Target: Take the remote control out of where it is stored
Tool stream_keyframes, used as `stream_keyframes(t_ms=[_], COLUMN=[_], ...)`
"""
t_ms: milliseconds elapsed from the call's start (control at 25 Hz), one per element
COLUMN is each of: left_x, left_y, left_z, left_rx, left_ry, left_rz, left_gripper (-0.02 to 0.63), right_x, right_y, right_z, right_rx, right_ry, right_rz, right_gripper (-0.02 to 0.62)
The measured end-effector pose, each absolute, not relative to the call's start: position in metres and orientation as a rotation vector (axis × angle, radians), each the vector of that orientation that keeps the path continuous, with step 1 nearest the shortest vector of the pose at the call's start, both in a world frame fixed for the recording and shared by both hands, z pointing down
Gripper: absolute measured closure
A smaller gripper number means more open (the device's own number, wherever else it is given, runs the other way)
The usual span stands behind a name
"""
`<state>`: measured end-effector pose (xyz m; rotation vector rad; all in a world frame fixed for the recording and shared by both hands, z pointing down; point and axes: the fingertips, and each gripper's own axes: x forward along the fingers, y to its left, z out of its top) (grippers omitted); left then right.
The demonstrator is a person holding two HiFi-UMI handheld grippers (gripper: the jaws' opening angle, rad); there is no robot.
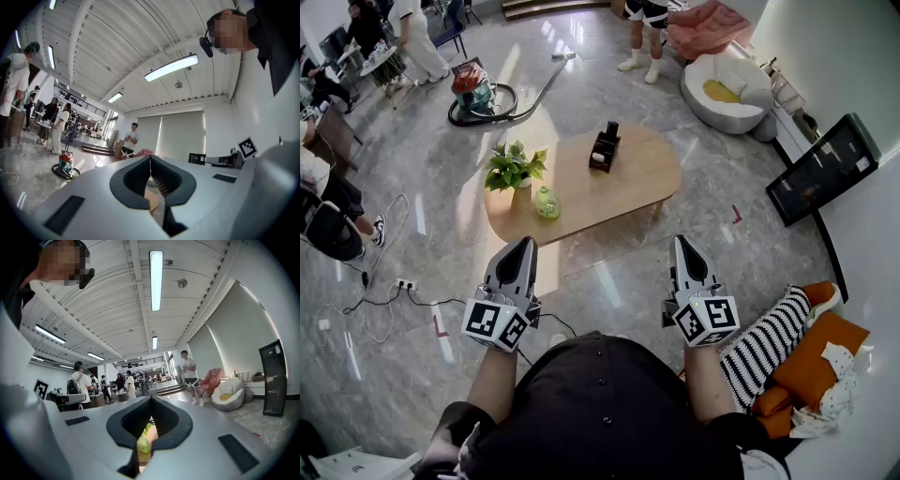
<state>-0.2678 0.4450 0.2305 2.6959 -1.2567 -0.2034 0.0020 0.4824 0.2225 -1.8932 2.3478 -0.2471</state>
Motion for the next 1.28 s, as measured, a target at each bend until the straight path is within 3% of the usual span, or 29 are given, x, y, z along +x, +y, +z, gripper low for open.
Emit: stream_keyframes(t_ms=[1000,1280], left_x=[-0.359,-0.348], left_y=[0.438,0.419], left_z=[0.243,0.258], left_rx=[2.704,2.661], left_ry=[-1.161,-1.193], left_rz=[-0.179,-0.196], left_gripper=[0.598,0.598], right_x=[-0.094,-0.078], right_y=[0.488,0.465], right_z=[0.225,0.239], right_rx=[-1.992,-1.986], right_ry=[2.346,2.347], right_rz=[-0.307,-0.334], right_gripper=[0.588,0.588])
